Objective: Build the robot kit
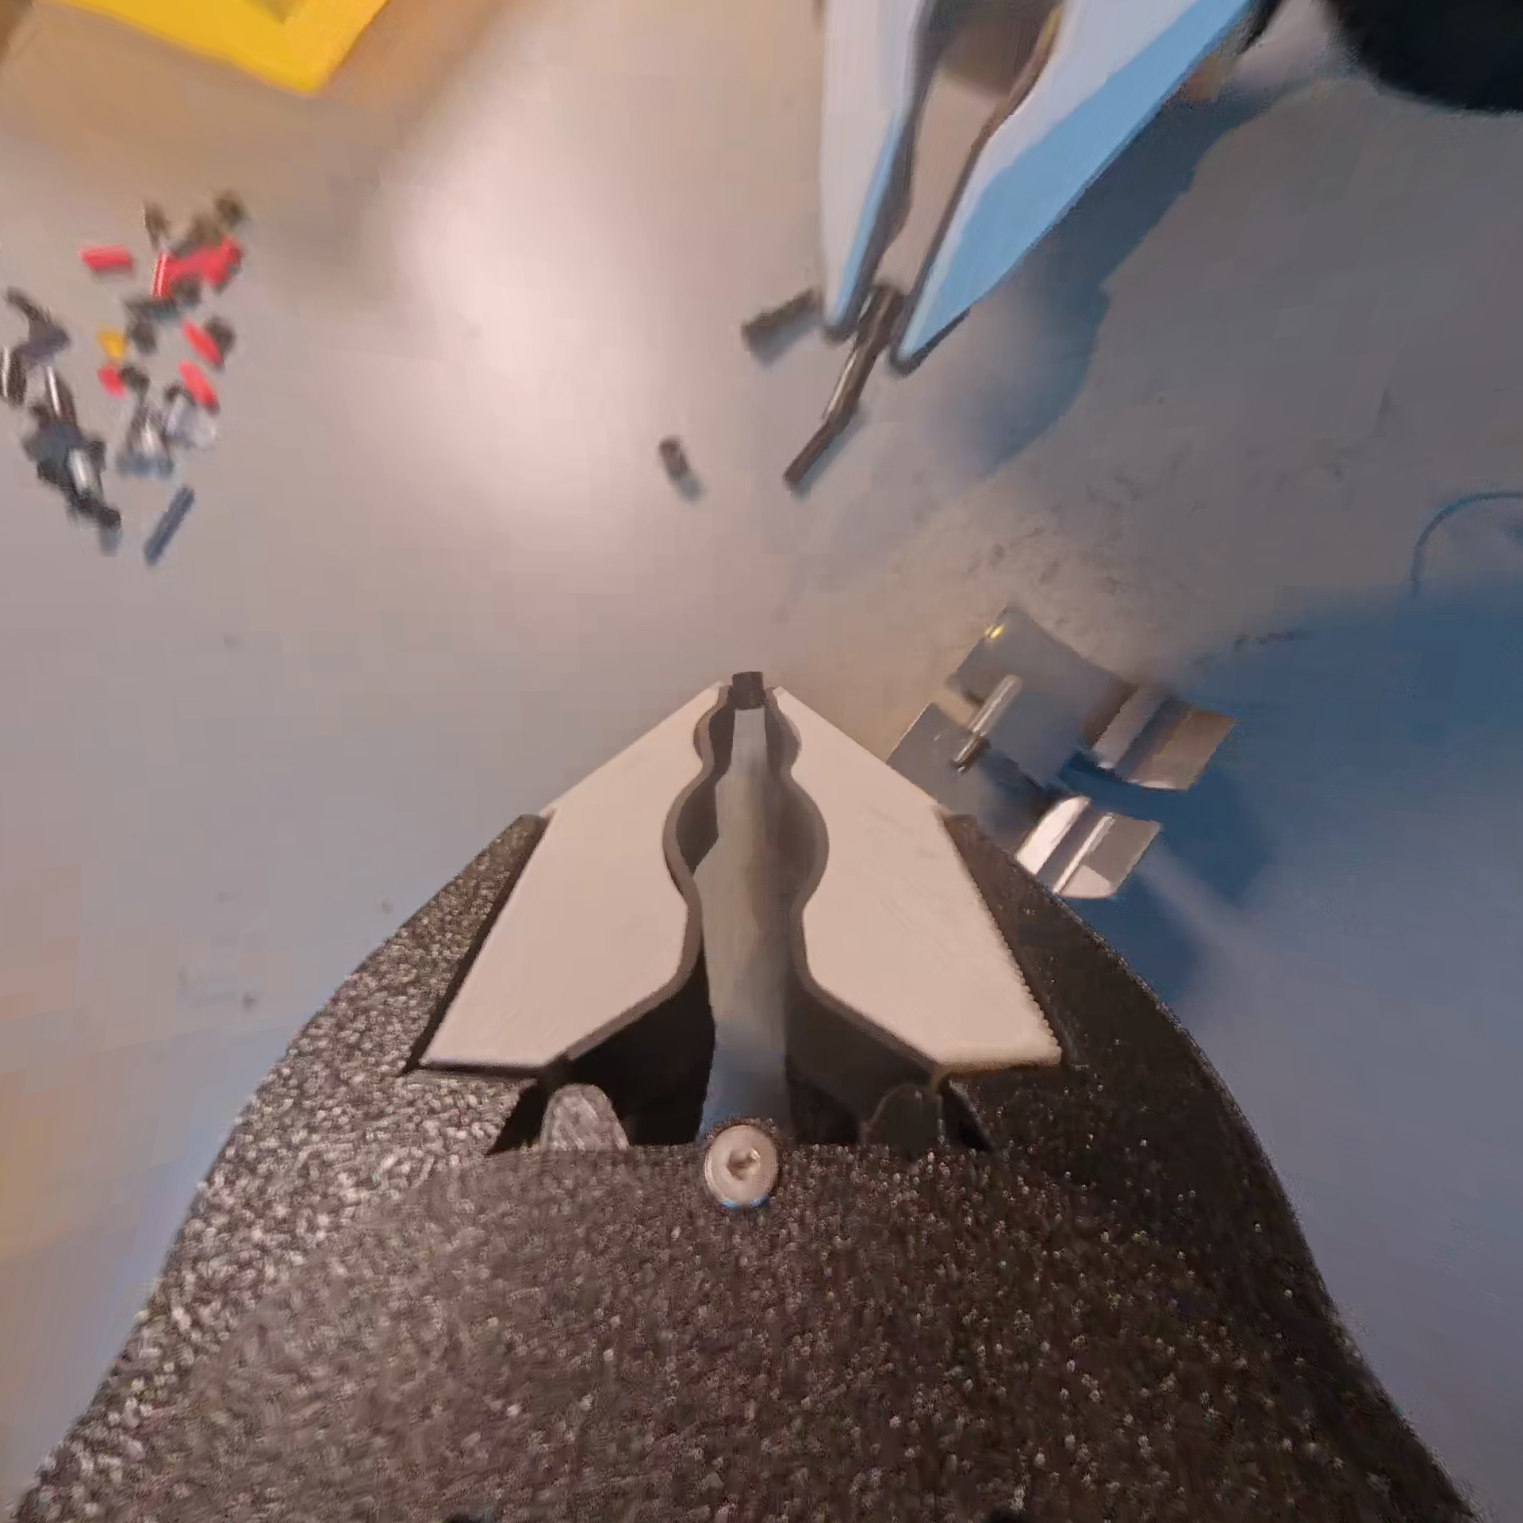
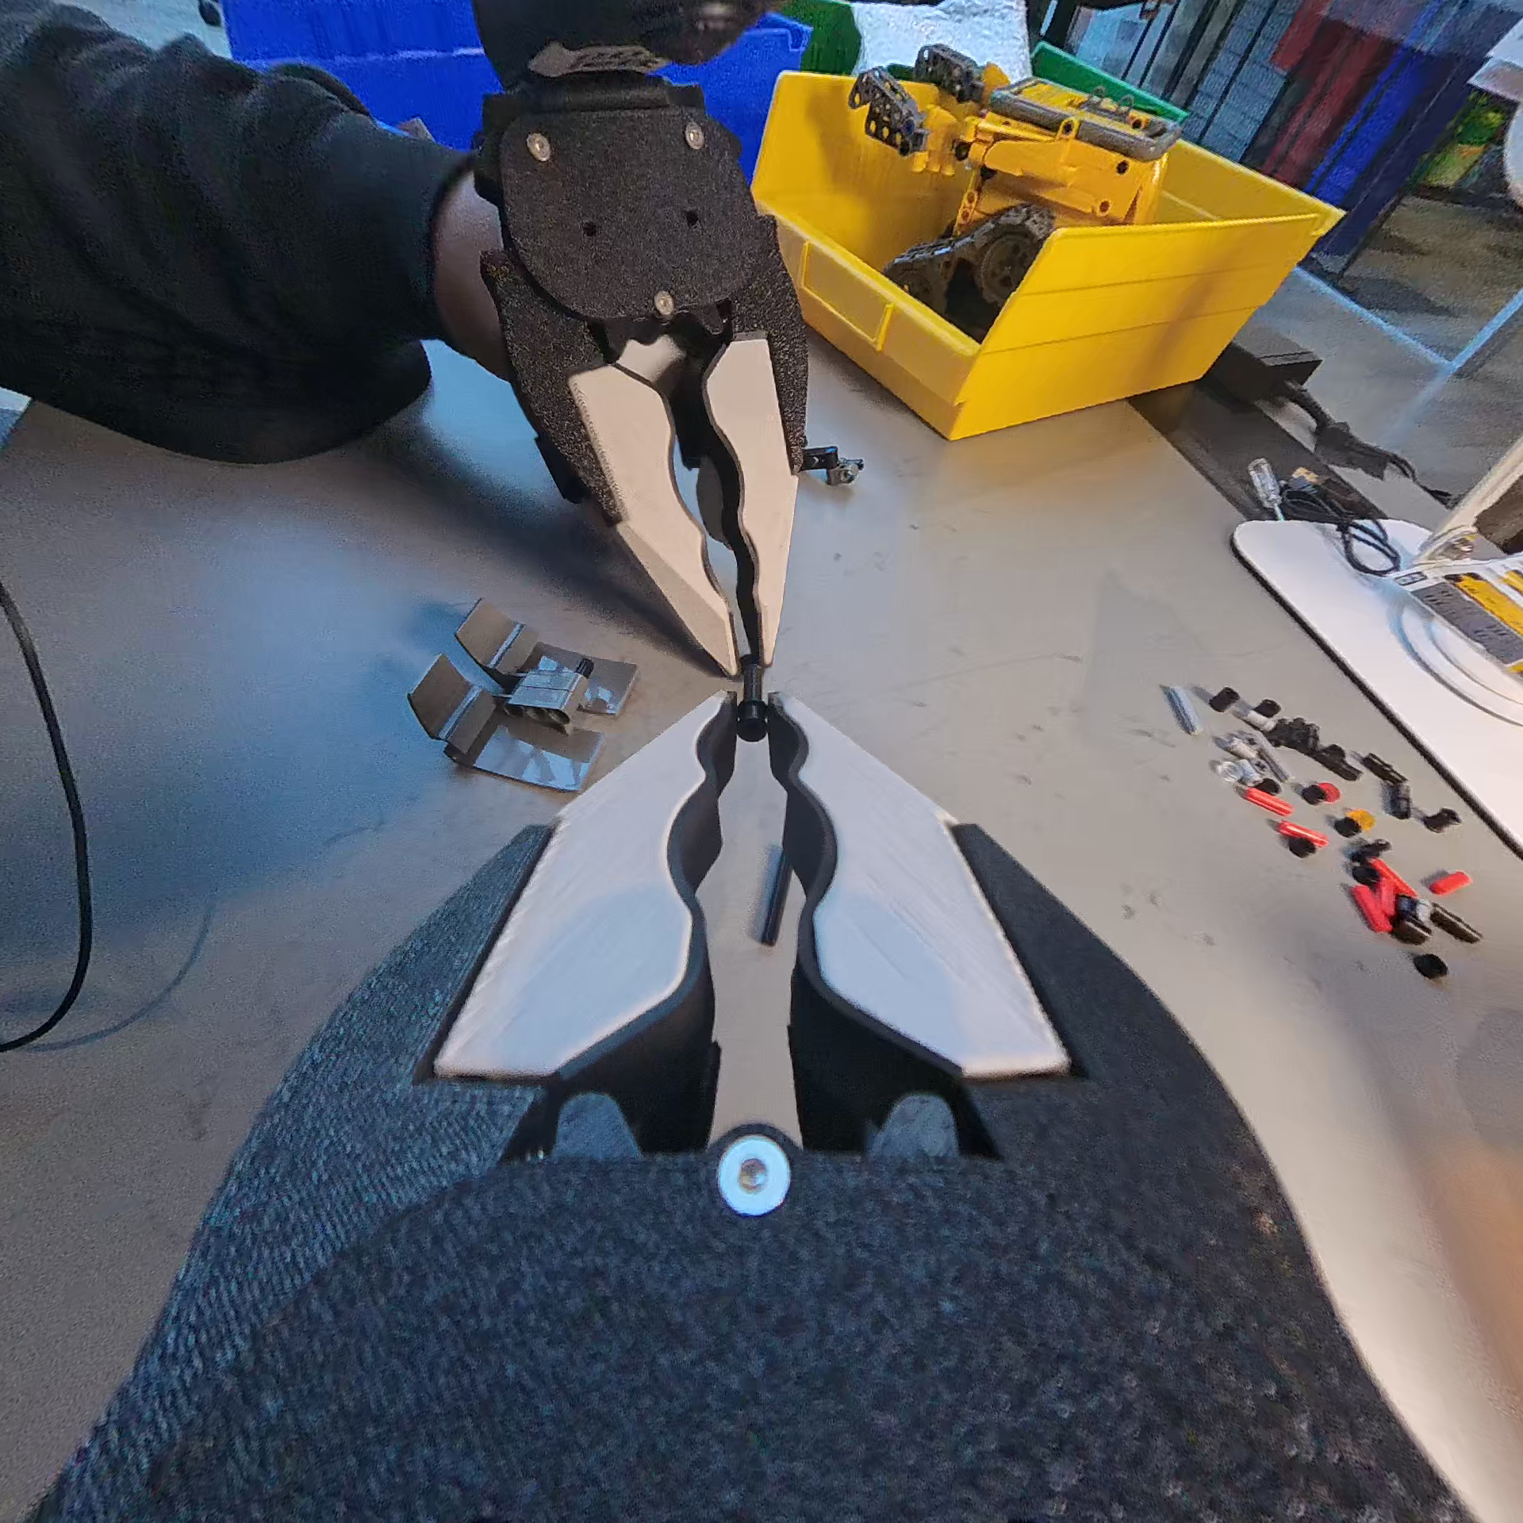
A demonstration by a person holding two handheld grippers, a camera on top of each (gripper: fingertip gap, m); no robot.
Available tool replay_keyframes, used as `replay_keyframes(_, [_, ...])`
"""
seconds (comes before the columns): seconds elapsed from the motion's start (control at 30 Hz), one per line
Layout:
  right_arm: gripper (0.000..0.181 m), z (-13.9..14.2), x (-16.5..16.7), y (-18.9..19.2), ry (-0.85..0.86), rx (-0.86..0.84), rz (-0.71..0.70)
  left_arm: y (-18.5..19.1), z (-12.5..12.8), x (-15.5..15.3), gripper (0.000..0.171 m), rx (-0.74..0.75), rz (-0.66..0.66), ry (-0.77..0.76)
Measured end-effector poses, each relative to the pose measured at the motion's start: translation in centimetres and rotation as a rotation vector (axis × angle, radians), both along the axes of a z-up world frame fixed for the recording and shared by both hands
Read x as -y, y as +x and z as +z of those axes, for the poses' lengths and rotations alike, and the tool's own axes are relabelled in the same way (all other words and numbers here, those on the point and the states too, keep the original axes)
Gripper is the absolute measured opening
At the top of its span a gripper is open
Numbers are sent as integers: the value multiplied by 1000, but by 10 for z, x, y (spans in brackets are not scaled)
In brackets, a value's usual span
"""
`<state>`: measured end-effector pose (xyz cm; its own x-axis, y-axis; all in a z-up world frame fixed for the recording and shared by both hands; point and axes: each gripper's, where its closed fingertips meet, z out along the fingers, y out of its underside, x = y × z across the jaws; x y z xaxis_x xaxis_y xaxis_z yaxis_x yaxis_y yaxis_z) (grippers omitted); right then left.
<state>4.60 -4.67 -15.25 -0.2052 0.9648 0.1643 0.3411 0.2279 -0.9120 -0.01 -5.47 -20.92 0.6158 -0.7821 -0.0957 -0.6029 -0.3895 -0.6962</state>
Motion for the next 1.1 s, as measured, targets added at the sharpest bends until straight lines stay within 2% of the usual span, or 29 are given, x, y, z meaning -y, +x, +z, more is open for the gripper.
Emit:
replay_keyframes(0.13, [7, 6, 14, 1, -63, -22, 70, 35, 37, 12, 6, 132, -182, 171])
replay_keyframes(0.23, [7, 7, 19, 3, -91, -17, 98, 41, 48, 15, 6, 156, -202, 224])
replay_keyframes(0.73, [6, -6, 25, 7, -100, 68, 139, 49, 41, 21, 6, 11, -268, 303])
replay_keyframes(0.87, [6, -13, 24, 5, -96, 105, 109, 57, 53, 24, 6, 20, -289, 365])
replay_keyframes(0.97, [5, -8, 29, 0, -130, 72, 103, 53, 52, 19, 6, -114, -289, 429])
replay_keyframes(1.03, [5, -2, 27, -2, -192, 61, 89, 47, 52, 19, 6, -94, -273, 407])
replay_keyframes(1.1, [5, -5, 22, -1, -151, 80, 69, 43, 49, 18, 6, -79, -266, 384])
